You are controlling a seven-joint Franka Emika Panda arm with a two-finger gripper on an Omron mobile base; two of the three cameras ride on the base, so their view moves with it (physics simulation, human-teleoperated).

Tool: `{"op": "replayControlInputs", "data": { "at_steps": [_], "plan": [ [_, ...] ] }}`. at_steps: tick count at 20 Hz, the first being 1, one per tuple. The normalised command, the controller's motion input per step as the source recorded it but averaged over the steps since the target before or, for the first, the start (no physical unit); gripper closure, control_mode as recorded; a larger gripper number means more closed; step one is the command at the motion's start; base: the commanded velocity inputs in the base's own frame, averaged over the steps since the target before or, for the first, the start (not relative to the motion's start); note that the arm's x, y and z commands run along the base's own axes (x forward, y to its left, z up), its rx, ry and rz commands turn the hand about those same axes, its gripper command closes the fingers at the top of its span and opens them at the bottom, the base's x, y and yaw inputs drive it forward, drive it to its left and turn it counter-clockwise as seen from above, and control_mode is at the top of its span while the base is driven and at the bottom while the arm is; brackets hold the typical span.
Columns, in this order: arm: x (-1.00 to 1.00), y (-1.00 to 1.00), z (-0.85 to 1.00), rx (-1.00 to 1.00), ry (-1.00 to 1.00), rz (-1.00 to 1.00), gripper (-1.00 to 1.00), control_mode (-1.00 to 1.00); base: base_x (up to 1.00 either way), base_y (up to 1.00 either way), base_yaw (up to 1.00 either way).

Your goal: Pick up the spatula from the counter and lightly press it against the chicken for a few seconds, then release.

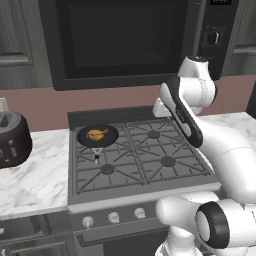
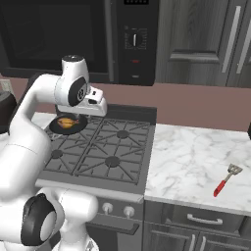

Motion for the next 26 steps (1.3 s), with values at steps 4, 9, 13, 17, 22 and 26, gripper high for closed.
{"op": "replayControlInputs", "data": {
  "at_steps": [4, 9, 13, 17, 22, 26],
  "plan": [
    [-0.05, 0.0, 0.0, 0.0, 0.0, 0.0, -1.0, -1.0, 0.0, 0.0, 0.0],
    [-0.24, -0.03, 0.0, 0.0, -0.03, 0.0, -1.0, -1.0, 0.0, 0.0, 0.0],
    [-0.42, -0.23, 0.0, 0.0, -0.15, 0.0, -1.0, -1.0, 0.0, 0.0, 0.0],
    [-0.55, -0.35, 0.0, -0.01, -0.23, 0.0, -1.0, -1.0, 0.0, 0.0, 0.0],
    [-0.59, -0.45, 0.0, -0.02, -0.14, -0.01, -1.0, -1.0, 0.0, 0.0, 0.0],
    [-0.54, -0.44, -0.02, -0.04, -0.08, -0.03, -1.0, -1.0, 0.0, 0.0, 0.0]
  ]
}}
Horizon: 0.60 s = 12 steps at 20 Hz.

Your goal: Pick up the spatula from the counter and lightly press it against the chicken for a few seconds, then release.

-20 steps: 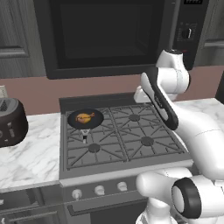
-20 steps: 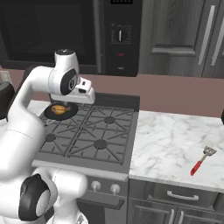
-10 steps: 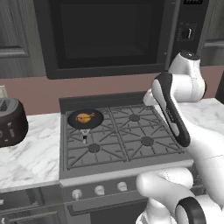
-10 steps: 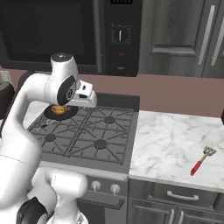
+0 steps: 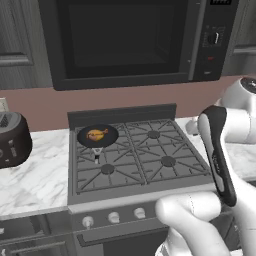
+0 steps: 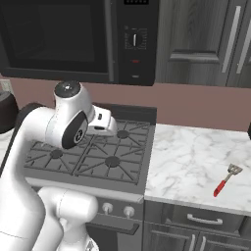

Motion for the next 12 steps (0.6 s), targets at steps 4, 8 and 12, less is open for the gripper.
{"op": "replayControlInputs", "data": {
  "at_steps": [4, 8, 12],
  "plan": [
    [-0.5, -0.43, -0.05, -0.03, -0.04, -0.02, -1.0, -1.0, 0.0, 0.0, 0.0],
    [-0.35, -0.31, -0.04, -0.01, 0.0, -0.07, -1.0, -1.0, 0.0, 0.0, 0.0],
    [-0.14, -0.28, 0.0, 0.0, 0.0, -0.14, -1.0, -1.0, 0.0, 0.0, 0.0]
  ]
}}
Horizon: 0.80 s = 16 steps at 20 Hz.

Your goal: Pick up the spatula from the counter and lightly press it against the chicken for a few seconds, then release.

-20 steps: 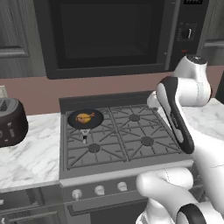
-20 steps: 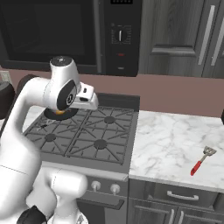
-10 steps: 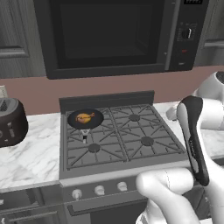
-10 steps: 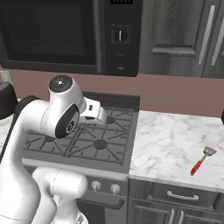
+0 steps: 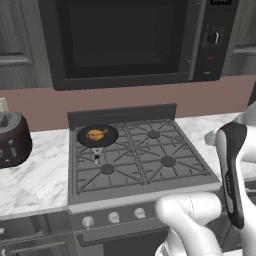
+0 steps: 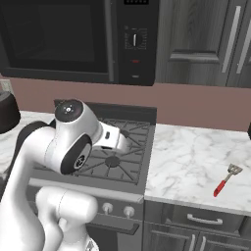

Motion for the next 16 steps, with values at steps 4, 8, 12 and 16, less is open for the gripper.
{"op": "replayControlInputs", "data": {
  "at_steps": [4, 8, 12, 16],
  "plan": [
    [-0.06, -0.42, -0.04, 0.0, 0.02, -0.15, -1.0, -1.0, 0.0, 0.0, 0.0],
    [-0.08, -0.53, -0.09, 0.0, 0.0, -0.12, -1.0, -1.0, 0.0, 0.0, 0.0],
    [0.0, -0.56, -0.09, 0.0, 0.03, -0.08, -1.0, -1.0, 0.0, 0.0, 0.0],
    [0.0, -0.46, -0.04, 0.0, 0.03, -0.01, -1.0, -1.0, 0.0, 0.0, 0.0]
  ]
}}
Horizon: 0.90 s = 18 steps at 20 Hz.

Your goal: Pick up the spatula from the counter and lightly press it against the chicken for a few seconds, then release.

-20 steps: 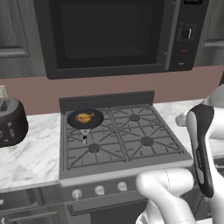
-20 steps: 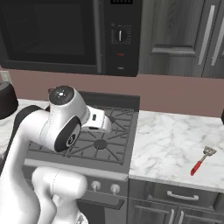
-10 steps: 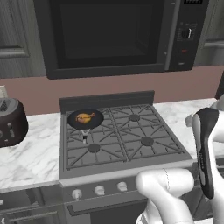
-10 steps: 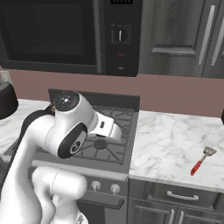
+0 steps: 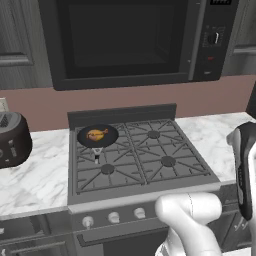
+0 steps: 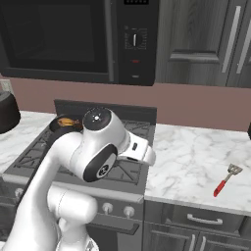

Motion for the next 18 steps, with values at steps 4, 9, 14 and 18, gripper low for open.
{"op": "replayControlInputs", "data": {
  "at_steps": [4, 9, 14, 18],
  "plan": [
    [0.0, -0.45, -0.01, 0.0, 0.01, 0.0, -1.0, -1.0, 0.0, 0.0, 0.0],
    [0.0, -0.51, 0.0, 0.0, 0.0, 0.01, -1.0, -1.0, 0.0, 0.0, 0.0],
    [0.0, -0.47, -0.01, 0.0, 0.0, 0.05, -1.0, -1.0, 0.0, 0.0, 0.0],
    [0.0, -0.39, -0.07, 0.0, 0.0, 0.04, -1.0, -1.0, 0.0, 0.0, 0.0]
  ]
}}
